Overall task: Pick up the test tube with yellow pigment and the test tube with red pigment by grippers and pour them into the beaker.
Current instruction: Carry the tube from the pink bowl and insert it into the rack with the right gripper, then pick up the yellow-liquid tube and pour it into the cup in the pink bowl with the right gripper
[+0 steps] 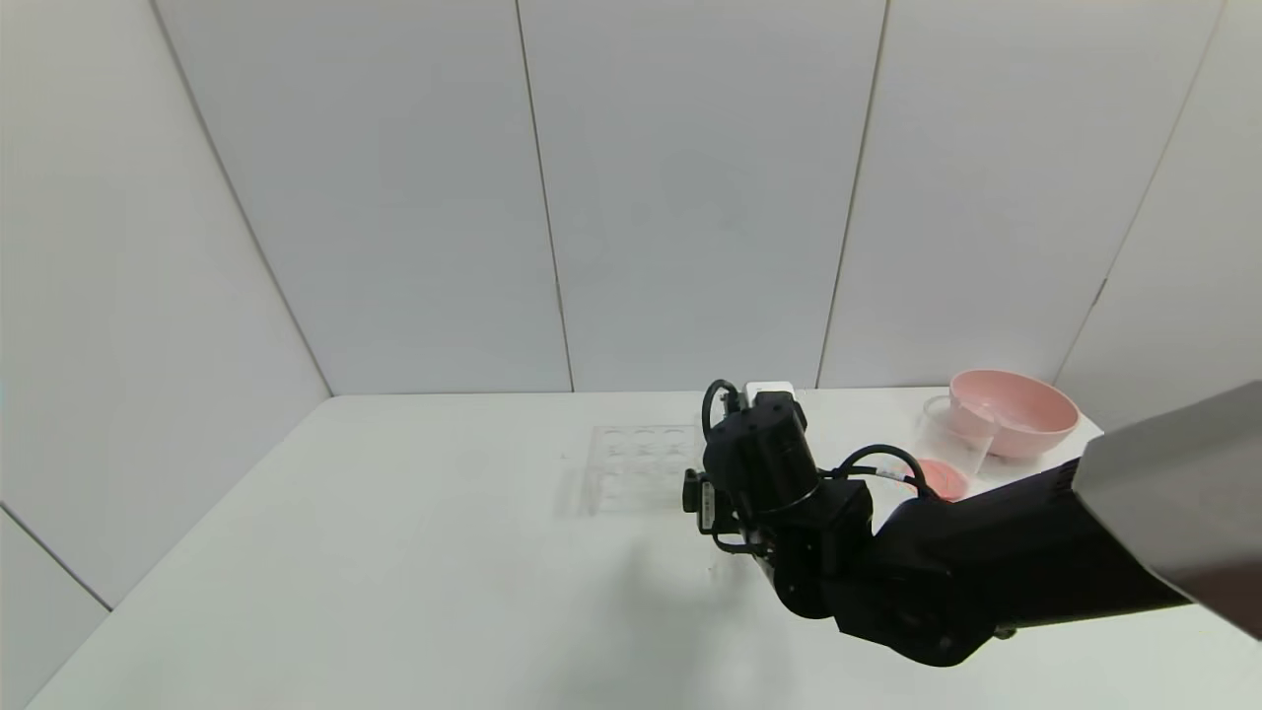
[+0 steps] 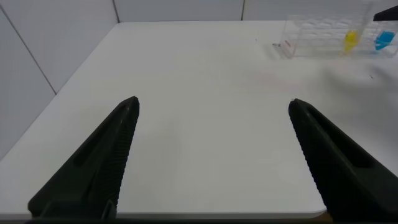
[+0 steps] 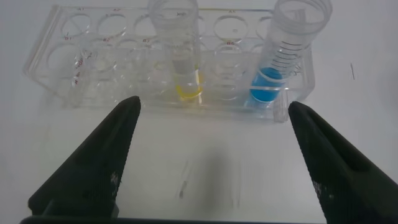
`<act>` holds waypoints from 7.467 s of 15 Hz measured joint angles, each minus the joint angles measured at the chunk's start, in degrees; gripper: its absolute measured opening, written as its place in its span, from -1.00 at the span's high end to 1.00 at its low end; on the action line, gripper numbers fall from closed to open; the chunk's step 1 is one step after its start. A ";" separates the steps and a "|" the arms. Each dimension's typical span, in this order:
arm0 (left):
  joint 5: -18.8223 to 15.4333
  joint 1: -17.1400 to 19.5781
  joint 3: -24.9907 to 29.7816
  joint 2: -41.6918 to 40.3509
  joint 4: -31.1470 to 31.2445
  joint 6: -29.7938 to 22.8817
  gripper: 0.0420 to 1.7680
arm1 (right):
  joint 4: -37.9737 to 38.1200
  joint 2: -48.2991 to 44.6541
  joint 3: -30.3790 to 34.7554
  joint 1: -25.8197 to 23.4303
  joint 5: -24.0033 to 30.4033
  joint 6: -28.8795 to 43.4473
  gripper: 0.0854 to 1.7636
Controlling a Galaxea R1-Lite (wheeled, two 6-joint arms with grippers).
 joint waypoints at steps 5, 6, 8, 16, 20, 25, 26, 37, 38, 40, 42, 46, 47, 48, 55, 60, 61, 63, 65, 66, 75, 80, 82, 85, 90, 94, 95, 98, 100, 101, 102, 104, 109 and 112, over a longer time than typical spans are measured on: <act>0.00 0.00 0.00 0.00 0.00 -0.02 -0.94 | 0.11 3.66 -4.33 0.09 -0.09 -1.07 -0.93; 0.00 0.00 0.00 0.00 -0.02 -0.02 -0.94 | 0.10 4.51 -5.53 -0.20 -0.11 -1.51 -0.93; 0.00 0.00 0.00 0.00 0.00 -0.02 -0.94 | 0.05 6.36 -8.40 -0.79 -0.11 -2.62 -0.93; 0.00 0.00 0.00 0.00 0.00 -0.02 -0.94 | -0.83 11.63 -16.40 -1.54 -0.17 -5.86 -0.94; 0.00 0.00 0.00 0.00 0.00 -0.02 -0.94 | -0.23 13.75 -19.46 -1.82 -0.74 -7.12 -0.94; 0.00 0.00 0.00 0.00 0.00 -0.02 -0.94 | -0.66 15.32 -21.80 -2.50 -1.76 -7.31 -0.94; 0.00 0.00 0.00 0.00 0.00 -0.02 -0.94 | -0.74 15.37 -21.86 -2.58 -1.76 -7.30 -0.94; 0.00 0.00 0.00 0.00 0.00 -0.02 -0.94 | 0.21 15.59 -22.25 -2.47 -1.76 -7.20 -0.91; 0.00 0.00 0.00 0.00 0.00 -0.02 -0.94 | 0.22 15.59 -22.25 -2.50 -1.76 -7.20 -0.65; 0.00 0.00 0.00 0.00 0.00 -0.02 -0.94 | 0.22 15.65 -22.11 -2.43 -1.76 -7.25 -0.28; 0.00 0.00 0.00 0.00 0.00 -0.02 -0.94 | 0.22 15.63 -21.86 -2.40 -1.76 -7.25 0.00; 0.00 0.00 0.00 0.00 0.00 -0.02 -0.94 | 0.24 15.54 -21.48 -2.43 -1.80 -7.28 0.47; 0.00 0.00 0.00 0.00 0.00 -0.02 -0.94 | 0.24 15.51 -21.48 -2.43 -1.80 -7.28 0.47; 0.00 0.00 0.00 0.00 0.00 -0.02 -0.94 | 0.21 15.48 -21.47 -2.43 -1.78 -7.28 0.47; 0.00 0.00 0.00 0.00 0.00 -0.02 -0.94 | -0.01 15.41 -21.50 -2.47 -1.84 -7.30 0.47; 0.00 0.00 0.00 0.00 0.00 -0.02 -0.94 | 0.10 12.15 -21.97 -2.76 -1.60 -10.75 0.47; 0.00 0.00 0.00 0.00 0.00 0.00 -0.94 | 0.10 11.33 -21.99 -2.82 -1.43 -11.43 0.47; 0.00 0.00 0.00 0.00 0.00 -0.02 -0.94 | -0.01 9.50 -21.48 -3.08 -0.96 -13.00 0.47; 0.00 0.00 0.00 0.00 0.00 -0.02 -0.94 | 0.16 7.41 -20.83 -3.24 1.48 -13.60 0.47; 0.00 0.00 0.00 0.00 0.00 -0.02 -0.94 | 0.29 6.23 -20.29 -3.33 2.93 -13.87 0.47; -0.02 0.00 0.00 0.00 0.00 -0.02 -0.94 | -3.89 -9.72 2.54 -4.74 28.44 -18.92 0.47; 0.00 0.00 0.00 0.00 0.00 -0.02 -0.94 | -4.85 -20.71 15.58 -16.51 45.02 -24.82 0.47; 0.00 0.00 0.00 0.00 0.00 -0.02 -0.94 | -4.44 -24.26 18.86 -23.84 51.77 -28.38 0.47; 0.00 0.00 0.00 0.00 -0.02 -0.02 -0.94 | -3.49 -27.32 21.31 -36.11 60.94 -34.04 0.47; 0.00 0.00 0.00 0.00 0.00 0.00 -0.94 | 10.07 -27.66 17.12 -55.61 78.04 -48.96 0.47; 0.00 0.00 0.00 0.00 0.00 0.00 -0.94 | 21.87 -23.91 5.64 -63.28 82.59 -54.24 0.47; 0.00 0.00 0.00 0.00 0.00 0.00 -0.94 | 24.54 -22.28 2.32 -64.38 82.98 -55.61 0.47; 0.00 0.00 0.00 0.00 0.00 -0.02 -0.94 | 33.29 -17.10 -7.72 -66.09 83.38 -61.14 0.47; 0.00 0.00 0.00 0.00 0.00 -0.02 -0.94 | 41.01 -13.57 -14.58 -66.44 83.38 -67.35 0.47; 0.00 0.00 0.00 0.00 0.00 -0.02 -0.94 | 46.28 -11.75 -18.41 -66.48 83.27 -70.89 0.47; 0.00 0.00 0.00 0.00 0.00 -0.02 -0.94 | 50.59 -10.20 -21.94 -66.41 82.57 -73.35 0.47; 0.00 0.00 0.00 0.00 0.00 -0.02 -0.94 | 56.06 -6.99 -28.81 -65.50 80.21 -76.02 0.47; 0.00 0.00 0.00 0.00 0.00 0.00 -0.94 | 60.23 0.22 -40.11 -62.72 71.34 -82.08 0.47; 0.00 0.00 0.00 0.00 -0.02 -0.02 -0.94 | 65.13 2.91 -46.01 -60.22 63.76 -83.12 0.47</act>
